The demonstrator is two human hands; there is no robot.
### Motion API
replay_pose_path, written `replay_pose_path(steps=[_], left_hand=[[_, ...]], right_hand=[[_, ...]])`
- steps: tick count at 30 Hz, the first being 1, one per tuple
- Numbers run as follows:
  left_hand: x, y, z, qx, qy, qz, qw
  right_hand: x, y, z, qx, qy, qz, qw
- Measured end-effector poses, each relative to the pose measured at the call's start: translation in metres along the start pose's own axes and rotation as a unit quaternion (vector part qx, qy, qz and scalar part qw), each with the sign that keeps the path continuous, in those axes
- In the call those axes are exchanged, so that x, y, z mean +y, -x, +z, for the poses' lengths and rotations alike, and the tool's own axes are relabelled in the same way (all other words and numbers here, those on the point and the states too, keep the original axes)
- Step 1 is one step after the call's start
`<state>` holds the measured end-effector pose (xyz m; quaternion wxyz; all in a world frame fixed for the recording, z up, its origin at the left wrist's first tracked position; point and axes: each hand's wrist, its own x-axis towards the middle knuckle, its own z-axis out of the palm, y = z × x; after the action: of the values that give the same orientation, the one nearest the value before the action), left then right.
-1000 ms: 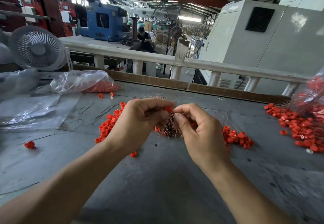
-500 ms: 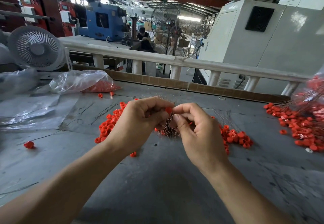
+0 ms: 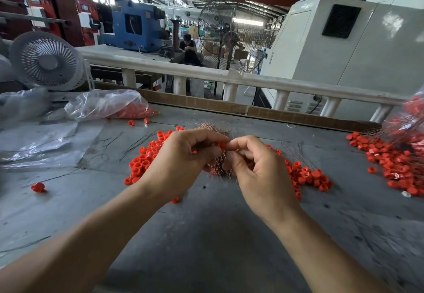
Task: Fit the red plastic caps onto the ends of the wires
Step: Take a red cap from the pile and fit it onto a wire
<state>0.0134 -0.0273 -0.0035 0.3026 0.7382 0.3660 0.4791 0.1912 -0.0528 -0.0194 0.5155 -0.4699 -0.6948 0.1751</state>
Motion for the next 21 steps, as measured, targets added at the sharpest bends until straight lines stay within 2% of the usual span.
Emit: replay_pose_path(steps=[10,21], left_hand=[[-0.0035,-0.0005,0.0007,0.004,-0.022,0.001,1.000],[-0.0048,-0.0012,0.0014,0.002,0.059,-0.023,0.998]], right_hand=[[-0.0011,0.0002,-0.0004,-0.019,-0.013,0.015,1.000],[-0.0014,0.0006,0.0012,0.011,-0.011,-0.004,1.000]])
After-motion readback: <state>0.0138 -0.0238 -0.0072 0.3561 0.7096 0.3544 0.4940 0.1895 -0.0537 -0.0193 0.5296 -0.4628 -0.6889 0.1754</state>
